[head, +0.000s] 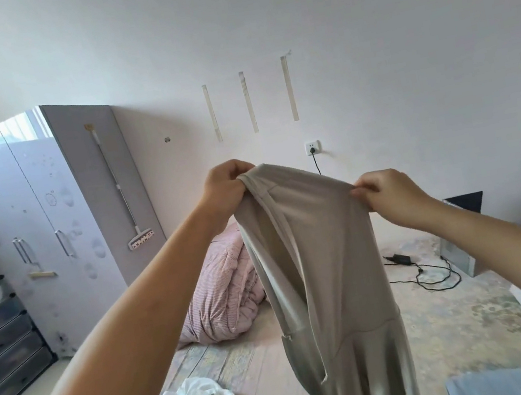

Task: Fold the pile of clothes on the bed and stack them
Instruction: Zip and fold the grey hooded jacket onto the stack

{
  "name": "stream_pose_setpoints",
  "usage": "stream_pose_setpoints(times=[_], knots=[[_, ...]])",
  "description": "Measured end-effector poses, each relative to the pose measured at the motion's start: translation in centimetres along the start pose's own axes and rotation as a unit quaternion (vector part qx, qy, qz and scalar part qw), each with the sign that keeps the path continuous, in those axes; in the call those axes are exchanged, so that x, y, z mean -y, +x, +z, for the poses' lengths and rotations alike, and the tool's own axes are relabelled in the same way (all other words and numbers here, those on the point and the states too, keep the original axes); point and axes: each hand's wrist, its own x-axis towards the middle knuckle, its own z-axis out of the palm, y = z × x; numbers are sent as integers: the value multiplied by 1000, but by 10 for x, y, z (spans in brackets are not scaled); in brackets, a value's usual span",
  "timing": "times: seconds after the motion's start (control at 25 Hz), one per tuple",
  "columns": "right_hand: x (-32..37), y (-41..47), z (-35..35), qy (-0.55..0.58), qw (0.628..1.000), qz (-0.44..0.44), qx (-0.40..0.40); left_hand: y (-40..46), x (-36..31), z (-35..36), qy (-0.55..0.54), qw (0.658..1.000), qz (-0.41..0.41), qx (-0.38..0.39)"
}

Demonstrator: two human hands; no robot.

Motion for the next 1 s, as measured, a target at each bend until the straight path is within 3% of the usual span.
stream_pose_setpoints(times=[0.08, 0.12, 0.24, 0.36, 0.48, 0.56, 0.68, 0.76, 0.84, 1.0], knots=[[2, -2, -4, 240, 964, 59, 102, 1, 5, -4, 4, 1000, 1, -19], [1, -3, -5, 290, 942, 75, 154, 2, 6, -6, 7, 1000, 4, -27], [-4, -5, -5, 303, 916, 93, 245, 2, 8, -7, 27, 999, 15, -40], [-9, -3, -7, 184, 941, 107, 264, 2, 9, -3, 42, 998, 20, -31], [-9, 3, -17, 71, 972, 90, 205, 0, 9, 2, 51, 998, 26, -16], [-11, 4, -32, 124, 976, 69, 165, -3, 9, 2, 75, 995, 63, -18], [-20, 6, -51, 263, 945, 92, 170, -9, 10, 0, 120, 985, 126, -14], [-27, 9, -48, 135, 977, 67, 151, -10, 12, -1, 118, 984, 135, -13], [-35, 15, -39, -27, 997, 2, 76, -10, 15, -1, 122, 983, 137, -6], [-28, 12, -44, -31, 999, -42, -10, -11, 20, -5, 125, 983, 134, -1]])
